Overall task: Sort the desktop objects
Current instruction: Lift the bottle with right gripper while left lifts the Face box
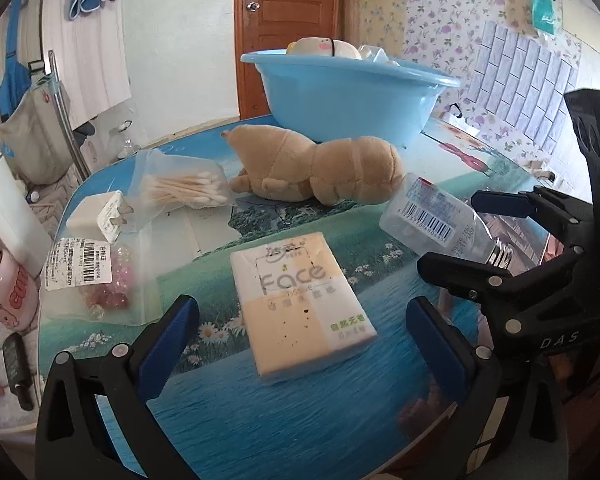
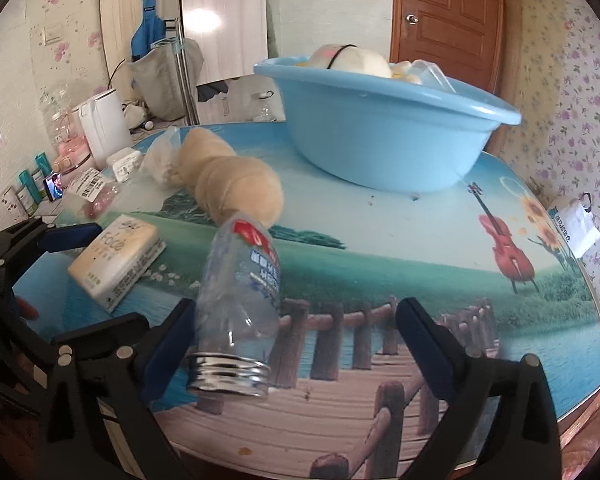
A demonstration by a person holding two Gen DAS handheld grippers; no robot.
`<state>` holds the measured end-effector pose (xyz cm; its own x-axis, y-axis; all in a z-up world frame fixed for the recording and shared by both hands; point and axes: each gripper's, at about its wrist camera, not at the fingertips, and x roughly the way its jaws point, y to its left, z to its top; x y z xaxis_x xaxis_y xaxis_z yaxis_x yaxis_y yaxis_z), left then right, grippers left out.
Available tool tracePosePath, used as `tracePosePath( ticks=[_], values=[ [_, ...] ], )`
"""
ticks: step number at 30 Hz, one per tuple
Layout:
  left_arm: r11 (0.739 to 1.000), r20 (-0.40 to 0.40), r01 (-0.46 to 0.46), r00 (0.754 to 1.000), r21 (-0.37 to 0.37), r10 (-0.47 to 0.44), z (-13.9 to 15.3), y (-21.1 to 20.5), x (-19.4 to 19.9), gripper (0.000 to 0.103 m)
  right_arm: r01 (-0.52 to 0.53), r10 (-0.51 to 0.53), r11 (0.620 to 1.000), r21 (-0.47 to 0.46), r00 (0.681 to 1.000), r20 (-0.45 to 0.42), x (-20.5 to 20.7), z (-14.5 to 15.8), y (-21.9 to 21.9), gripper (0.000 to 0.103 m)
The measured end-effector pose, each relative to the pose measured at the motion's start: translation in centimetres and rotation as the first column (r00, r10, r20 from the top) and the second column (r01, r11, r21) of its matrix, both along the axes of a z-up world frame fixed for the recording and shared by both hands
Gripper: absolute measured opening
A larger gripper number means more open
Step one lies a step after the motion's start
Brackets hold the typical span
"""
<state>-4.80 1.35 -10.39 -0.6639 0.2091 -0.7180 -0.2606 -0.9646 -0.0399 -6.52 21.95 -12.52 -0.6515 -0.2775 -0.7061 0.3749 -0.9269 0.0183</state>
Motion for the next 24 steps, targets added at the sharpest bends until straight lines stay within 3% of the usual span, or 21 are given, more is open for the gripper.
tracePosePath(
  ticks=[8,11,16,19,21,24],
  values=[
    [1.000,0.002,-0.007,1.000,-0.001,0.007,0.0,-0.3,0.1,0.103,-0.011,0.011,1.000,0.002,1.000,-0.015,0.3,0.0,-0.1,0.099],
    [1.000,-0.017,-0.011,1.000,0.020,0.011,0.0,-0.6,0.3,0.103,-0.040,0.040,0.999,0.001,0.999,-0.029,0.6,0.2,-0.4,0.088],
    [0.999,-0.029,-0.017,0.999,0.051,0.018,0.1,-0.9,0.4,0.102,-0.095,0.094,0.996,-0.004,0.995,-0.041,1.1,0.4,-0.8,0.061],
    [0.999,-0.044,-0.026,0.999,0.028,0.027,0.1,-0.7,0.6,0.093,-0.124,0.123,0.992,-0.006,0.991,-0.045,1.5,0.5,-1.0,0.049],
    [0.999,-0.052,-0.031,0.998,0.022,0.032,0.1,-0.6,0.6,0.080,-0.137,0.137,0.991,-0.005,0.990,-0.045,1.6,0.6,-1.1,0.041],
    [0.999,-0.060,-0.040,0.997,0.037,0.042,0.2,-1.0,0.6,0.068,-0.137,0.137,0.991,-0.006,0.990,-0.040,1.6,0.6,-1.2,0.041]
  ],
)
